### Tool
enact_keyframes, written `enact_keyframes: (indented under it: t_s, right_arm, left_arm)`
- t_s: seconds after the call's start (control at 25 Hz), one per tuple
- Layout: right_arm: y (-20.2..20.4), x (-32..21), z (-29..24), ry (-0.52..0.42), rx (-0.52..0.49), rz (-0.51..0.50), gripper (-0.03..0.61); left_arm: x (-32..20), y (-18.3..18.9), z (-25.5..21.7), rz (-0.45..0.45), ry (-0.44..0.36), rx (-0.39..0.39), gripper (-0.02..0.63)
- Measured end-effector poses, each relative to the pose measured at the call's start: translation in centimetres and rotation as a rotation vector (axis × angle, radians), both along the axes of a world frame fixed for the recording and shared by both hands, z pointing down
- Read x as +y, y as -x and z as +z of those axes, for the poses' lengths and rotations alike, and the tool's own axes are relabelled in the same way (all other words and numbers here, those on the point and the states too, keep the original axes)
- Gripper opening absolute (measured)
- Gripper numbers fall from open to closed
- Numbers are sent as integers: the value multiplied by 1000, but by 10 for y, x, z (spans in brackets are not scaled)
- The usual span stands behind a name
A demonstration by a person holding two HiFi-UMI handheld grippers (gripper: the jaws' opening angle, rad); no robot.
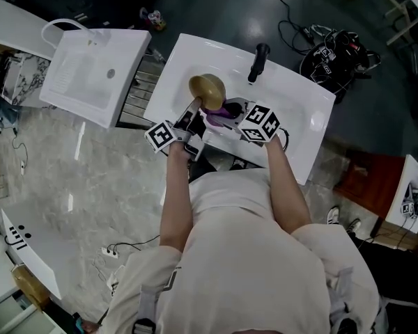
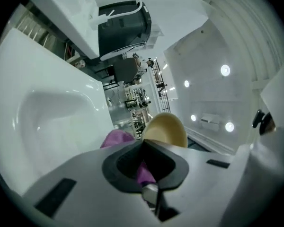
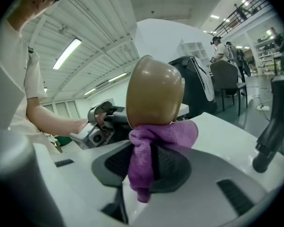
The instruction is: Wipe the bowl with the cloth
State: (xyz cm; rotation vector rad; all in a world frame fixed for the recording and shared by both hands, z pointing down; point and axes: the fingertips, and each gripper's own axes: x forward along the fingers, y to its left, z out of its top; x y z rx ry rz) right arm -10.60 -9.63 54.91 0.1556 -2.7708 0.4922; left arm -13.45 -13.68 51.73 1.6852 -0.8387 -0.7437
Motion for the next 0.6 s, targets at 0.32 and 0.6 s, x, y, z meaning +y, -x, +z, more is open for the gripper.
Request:
enact_keyframes:
  t_s: [0.32, 0.6]
  right_arm:
    - [4, 1, -13, -53, -69, -3, 92]
    - [-2, -3, -21, -144, -70, 16, 92]
  left_arm:
    - [21, -16, -15, 204, -83, 97, 11]
    - [44, -33, -18, 333, -139, 49, 11]
